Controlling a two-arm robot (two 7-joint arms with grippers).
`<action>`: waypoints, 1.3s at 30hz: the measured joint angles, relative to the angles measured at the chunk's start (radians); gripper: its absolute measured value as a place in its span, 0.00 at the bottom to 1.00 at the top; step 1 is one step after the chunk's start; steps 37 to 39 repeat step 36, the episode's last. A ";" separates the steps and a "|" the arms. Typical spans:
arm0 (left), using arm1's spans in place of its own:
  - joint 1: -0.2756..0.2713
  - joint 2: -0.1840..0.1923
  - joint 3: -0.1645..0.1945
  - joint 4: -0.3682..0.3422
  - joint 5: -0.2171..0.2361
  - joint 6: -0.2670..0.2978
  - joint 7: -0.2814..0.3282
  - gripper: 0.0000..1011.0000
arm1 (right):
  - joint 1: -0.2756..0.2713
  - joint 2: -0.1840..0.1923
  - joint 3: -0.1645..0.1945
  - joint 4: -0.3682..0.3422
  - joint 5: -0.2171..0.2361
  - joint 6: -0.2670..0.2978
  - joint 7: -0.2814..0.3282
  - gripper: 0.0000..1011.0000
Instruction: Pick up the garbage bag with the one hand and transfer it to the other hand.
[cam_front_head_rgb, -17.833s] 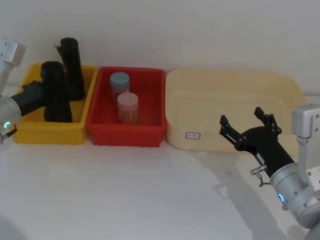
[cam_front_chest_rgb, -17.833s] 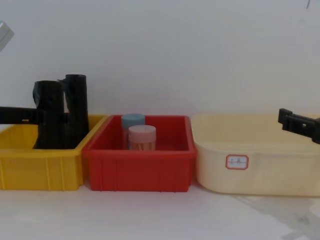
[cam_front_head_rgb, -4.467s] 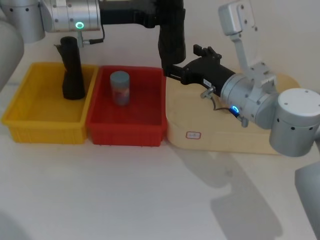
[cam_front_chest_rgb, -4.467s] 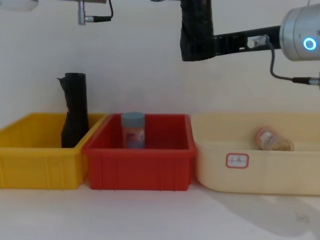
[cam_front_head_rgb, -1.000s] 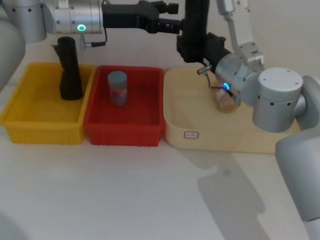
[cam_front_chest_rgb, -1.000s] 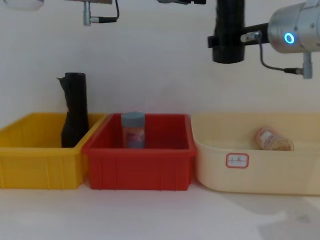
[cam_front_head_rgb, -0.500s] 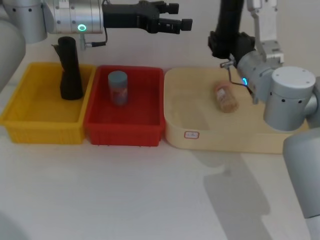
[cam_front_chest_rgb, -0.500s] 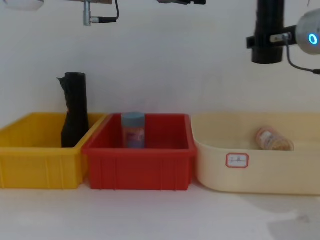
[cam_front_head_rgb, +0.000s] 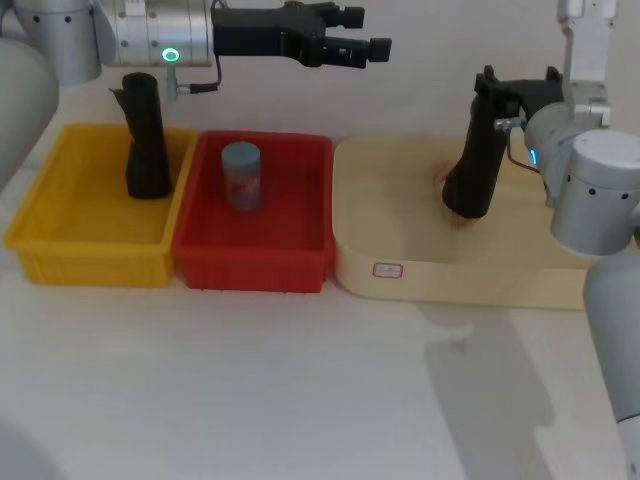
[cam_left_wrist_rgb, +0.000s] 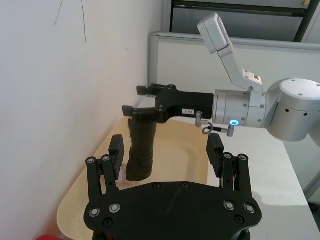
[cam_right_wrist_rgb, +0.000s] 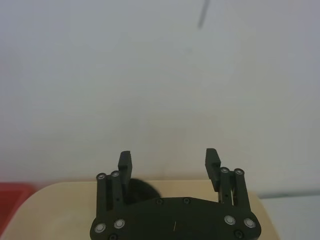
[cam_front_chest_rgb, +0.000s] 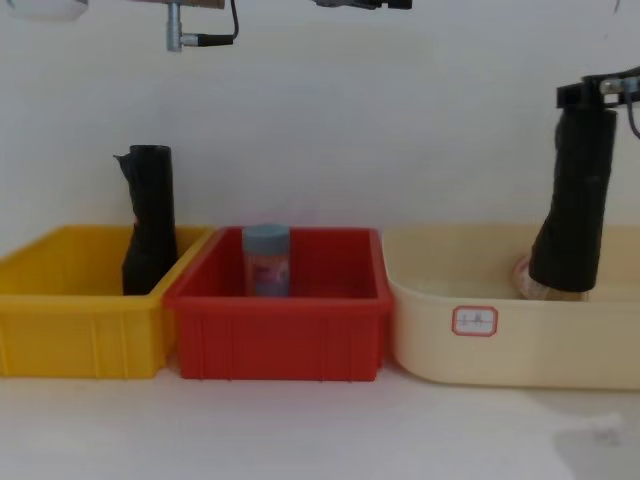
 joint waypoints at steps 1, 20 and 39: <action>0.000 0.000 0.000 0.000 0.000 0.000 0.000 0.99 | 0.001 -0.001 0.004 0.004 -0.001 0.000 -0.005 0.88; 0.000 0.000 0.000 0.000 0.000 0.000 0.000 0.99 | 0.021 -0.013 0.053 0.044 -0.015 0.004 -0.071 0.99; 0.000 0.000 0.000 0.000 0.000 0.000 0.000 0.99 | 0.024 -0.016 0.062 0.053 -0.018 0.005 -0.084 0.99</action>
